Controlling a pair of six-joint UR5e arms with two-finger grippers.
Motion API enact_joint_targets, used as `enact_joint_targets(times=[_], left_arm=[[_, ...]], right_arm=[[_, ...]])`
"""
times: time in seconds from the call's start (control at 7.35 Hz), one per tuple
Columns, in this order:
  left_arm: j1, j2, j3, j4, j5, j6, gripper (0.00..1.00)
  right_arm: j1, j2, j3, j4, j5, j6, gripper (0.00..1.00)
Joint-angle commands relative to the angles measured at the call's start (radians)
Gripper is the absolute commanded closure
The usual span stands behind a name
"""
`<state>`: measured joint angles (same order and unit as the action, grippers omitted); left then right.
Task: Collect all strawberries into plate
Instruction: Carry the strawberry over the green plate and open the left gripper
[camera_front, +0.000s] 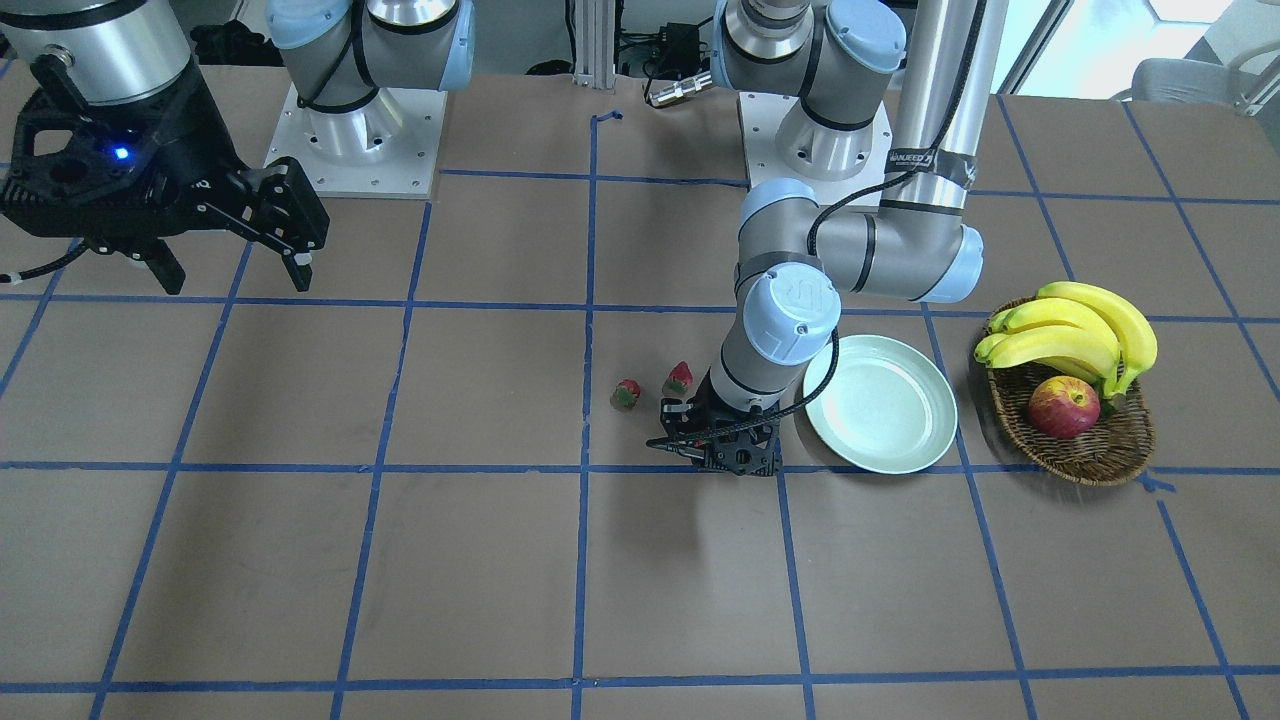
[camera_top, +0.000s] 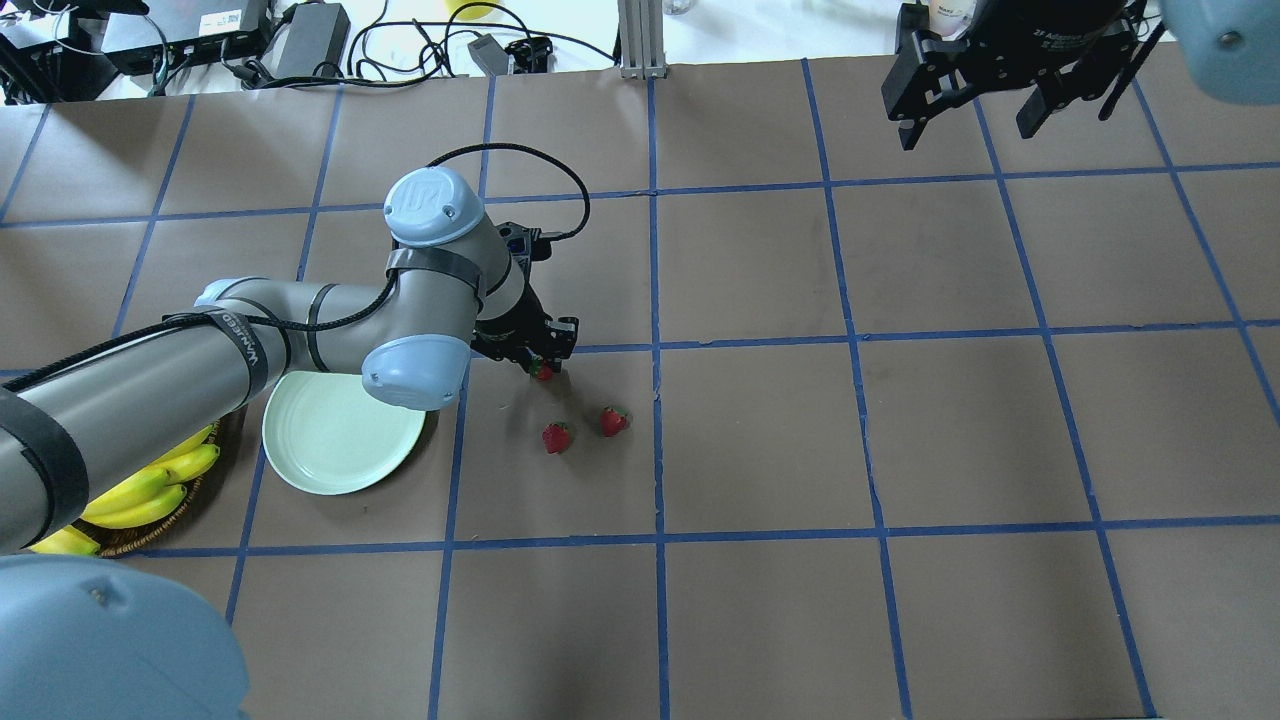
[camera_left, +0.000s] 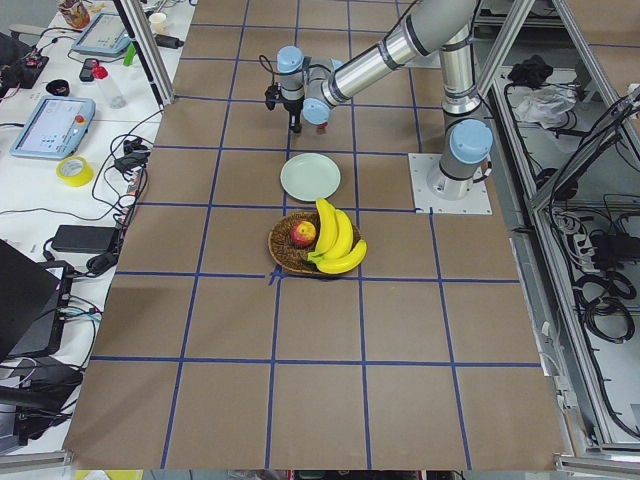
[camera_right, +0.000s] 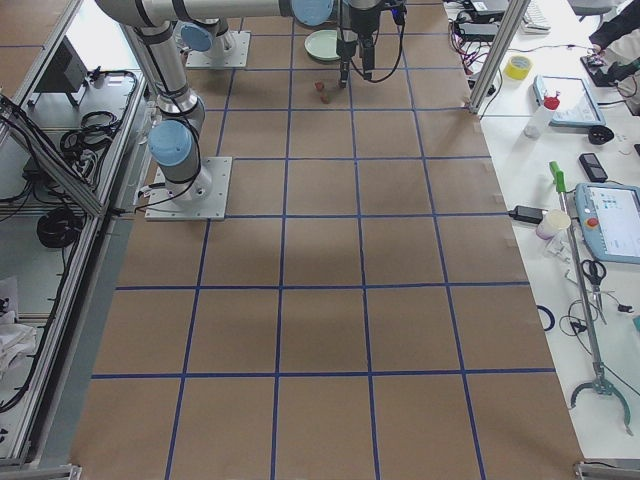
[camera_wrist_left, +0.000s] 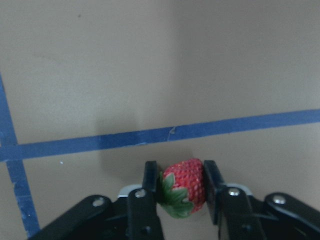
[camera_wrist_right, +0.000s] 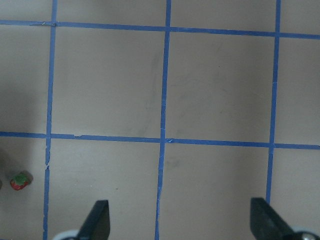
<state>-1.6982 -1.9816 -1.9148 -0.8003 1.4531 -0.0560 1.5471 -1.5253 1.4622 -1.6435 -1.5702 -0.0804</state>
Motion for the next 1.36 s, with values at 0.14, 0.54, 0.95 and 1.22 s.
enact_joint_targets(times=[0.14, 0.54, 0.95, 1.22], left_arm=[[0.089, 0.087, 0.097, -0.200, 0.070, 0.011, 1.00], [0.288, 0.159, 0.114, -0.411, 0.125, 0.218, 1.00], [0.432, 0.164, 0.031, -0.424, 0.128, 0.364, 1.00], [0.465, 0.135, 0.007, -0.410, 0.127, 0.360, 1.00]], right_arm=[[0.001, -0.003, 0.000, 0.001, 0.009, -0.002, 0.00], [0.001, -0.001, 0.000, 0.001, 0.010, 0.001, 0.00], [0.001, 0.001, 0.000, 0.001, 0.012, 0.001, 0.00], [0.001, 0.001, 0.000, 0.001, 0.012, 0.001, 0.00]])
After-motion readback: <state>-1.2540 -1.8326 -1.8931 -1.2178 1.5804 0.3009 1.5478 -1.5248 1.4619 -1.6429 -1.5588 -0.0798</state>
